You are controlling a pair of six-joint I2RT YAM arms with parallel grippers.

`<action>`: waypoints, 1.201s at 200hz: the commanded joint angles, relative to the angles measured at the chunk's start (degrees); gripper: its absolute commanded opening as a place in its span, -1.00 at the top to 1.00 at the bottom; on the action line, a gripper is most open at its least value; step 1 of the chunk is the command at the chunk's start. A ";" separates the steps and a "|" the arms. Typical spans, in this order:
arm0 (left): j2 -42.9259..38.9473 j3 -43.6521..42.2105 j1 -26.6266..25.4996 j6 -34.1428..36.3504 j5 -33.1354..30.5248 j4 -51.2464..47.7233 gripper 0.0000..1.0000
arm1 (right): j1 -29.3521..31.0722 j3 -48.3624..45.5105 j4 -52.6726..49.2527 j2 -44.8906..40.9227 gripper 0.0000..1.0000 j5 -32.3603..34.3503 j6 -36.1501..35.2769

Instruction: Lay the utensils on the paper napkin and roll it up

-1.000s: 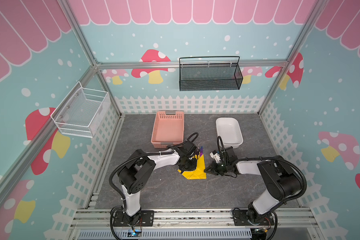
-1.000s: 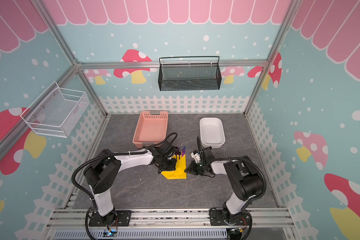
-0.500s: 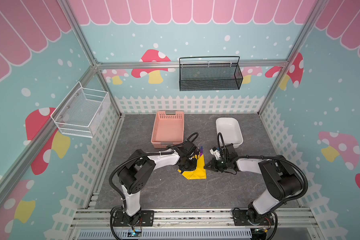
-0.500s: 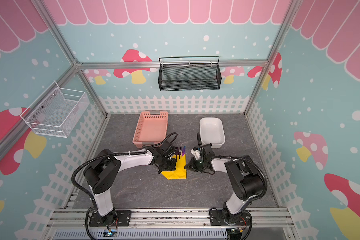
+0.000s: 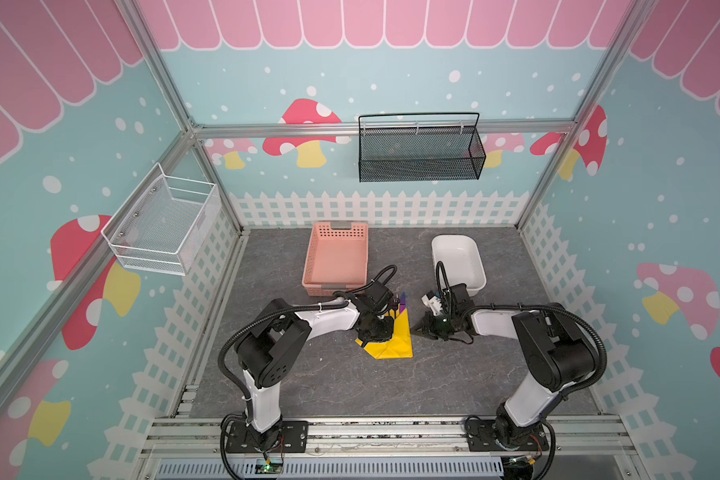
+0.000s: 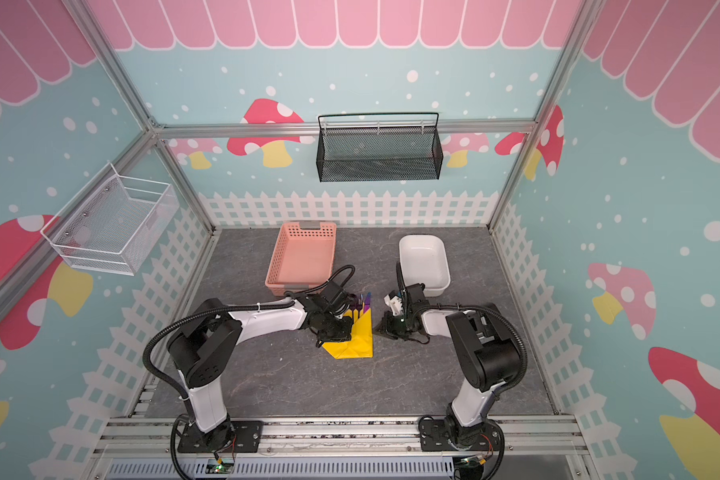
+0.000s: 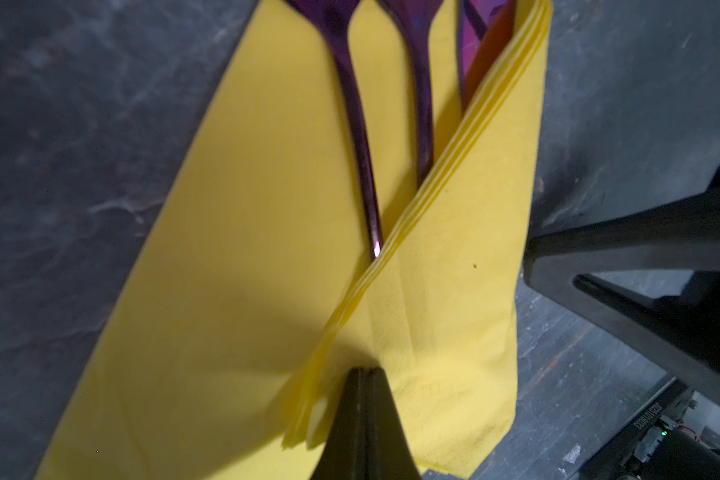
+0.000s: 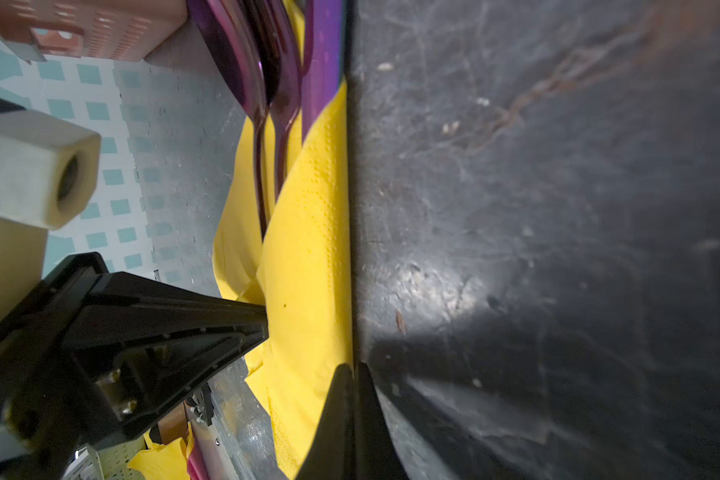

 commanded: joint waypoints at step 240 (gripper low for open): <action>0.83 -1.61 0.31 0.34 -1.29 -2.60 1.00 | -2.40 8.29 -3.03 6.60 0.97 0.35 -2.52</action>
